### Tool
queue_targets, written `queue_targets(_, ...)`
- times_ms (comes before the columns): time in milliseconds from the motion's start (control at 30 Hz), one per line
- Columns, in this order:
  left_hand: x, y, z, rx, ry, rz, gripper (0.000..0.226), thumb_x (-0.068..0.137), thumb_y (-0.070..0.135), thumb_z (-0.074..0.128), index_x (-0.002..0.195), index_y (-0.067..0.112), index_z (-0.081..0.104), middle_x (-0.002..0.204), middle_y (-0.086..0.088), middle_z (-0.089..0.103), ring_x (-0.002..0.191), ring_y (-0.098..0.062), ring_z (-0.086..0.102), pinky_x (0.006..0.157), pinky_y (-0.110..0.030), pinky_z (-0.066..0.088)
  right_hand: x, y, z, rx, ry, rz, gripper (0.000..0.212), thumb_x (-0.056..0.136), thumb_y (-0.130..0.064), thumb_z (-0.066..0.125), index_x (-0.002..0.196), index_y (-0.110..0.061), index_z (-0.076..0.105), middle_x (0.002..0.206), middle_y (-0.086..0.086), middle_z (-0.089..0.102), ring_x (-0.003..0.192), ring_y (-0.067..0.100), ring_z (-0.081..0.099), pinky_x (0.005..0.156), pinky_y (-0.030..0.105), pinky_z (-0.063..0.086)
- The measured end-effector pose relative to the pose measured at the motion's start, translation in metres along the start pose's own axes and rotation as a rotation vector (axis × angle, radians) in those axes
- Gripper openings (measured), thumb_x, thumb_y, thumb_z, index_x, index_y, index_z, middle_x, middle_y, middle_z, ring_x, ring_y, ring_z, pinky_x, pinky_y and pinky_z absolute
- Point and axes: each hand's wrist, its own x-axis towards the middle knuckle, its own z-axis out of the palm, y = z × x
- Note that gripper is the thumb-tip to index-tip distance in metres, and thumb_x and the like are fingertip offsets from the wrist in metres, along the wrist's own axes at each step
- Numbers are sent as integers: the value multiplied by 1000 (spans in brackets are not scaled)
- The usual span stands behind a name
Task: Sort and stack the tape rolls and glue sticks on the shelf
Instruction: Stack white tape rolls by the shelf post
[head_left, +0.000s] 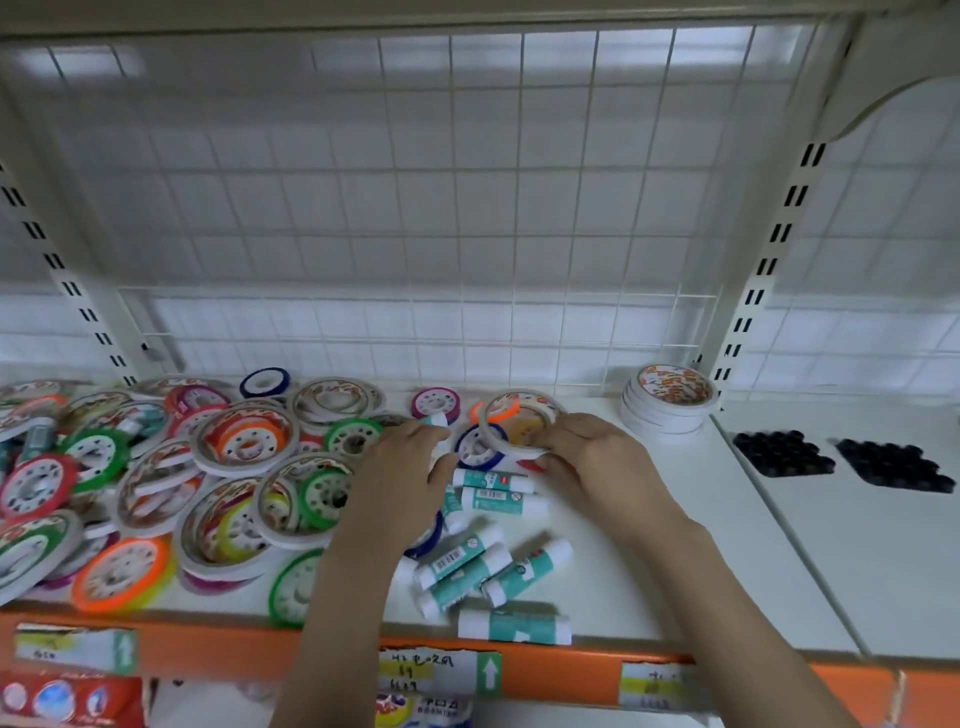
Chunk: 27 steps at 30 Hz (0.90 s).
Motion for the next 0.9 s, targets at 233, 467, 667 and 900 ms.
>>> queue_targets(233, 19, 41, 10, 86, -44, 45, 30, 97, 30, 42, 121, 17, 55, 112, -2, 58, 106, -20, 52, 85, -30, 40, -31, 42, -30, 23, 150, 126, 9, 79, -11, 63, 87, -12, 68, 82, 1, 64, 76, 24, 64, 61, 25, 49)
queue_targets(467, 50, 80, 35, 250, -186, 40, 30, 94, 36, 46, 112, 16, 60, 114, -5, 57, 109, -25, 52, 84, -33, 40, -59, 68, -50, -32, 168, 174, 20, 72, -1, 76, 88, -12, 69, 81, 0, 65, 73, 25, 63, 57, 27, 50)
queue_targets(667, 56, 83, 50, 325, -237, 13, 31, 95, 34, 46, 110, 10, 59, 113, -6, 61, 104, -24, 57, 76, -29, 42, -71, 70, -59, -21, 167, 207, 18, 74, -2, 75, 88, -11, 68, 80, 0, 65, 72, 25, 63, 52, 31, 51)
queue_targets(900, 54, 76, 50, 317, -255, 19, 22, 95, 23, 46, 104, 11, 62, 93, -5, 64, 92, -23, 61, 66, -28, 40, -78, 65, -58, -32, 196, 222, 15, 77, -8, 68, 92, -12, 69, 82, 1, 66, 75, 26, 63, 57, 27, 50)
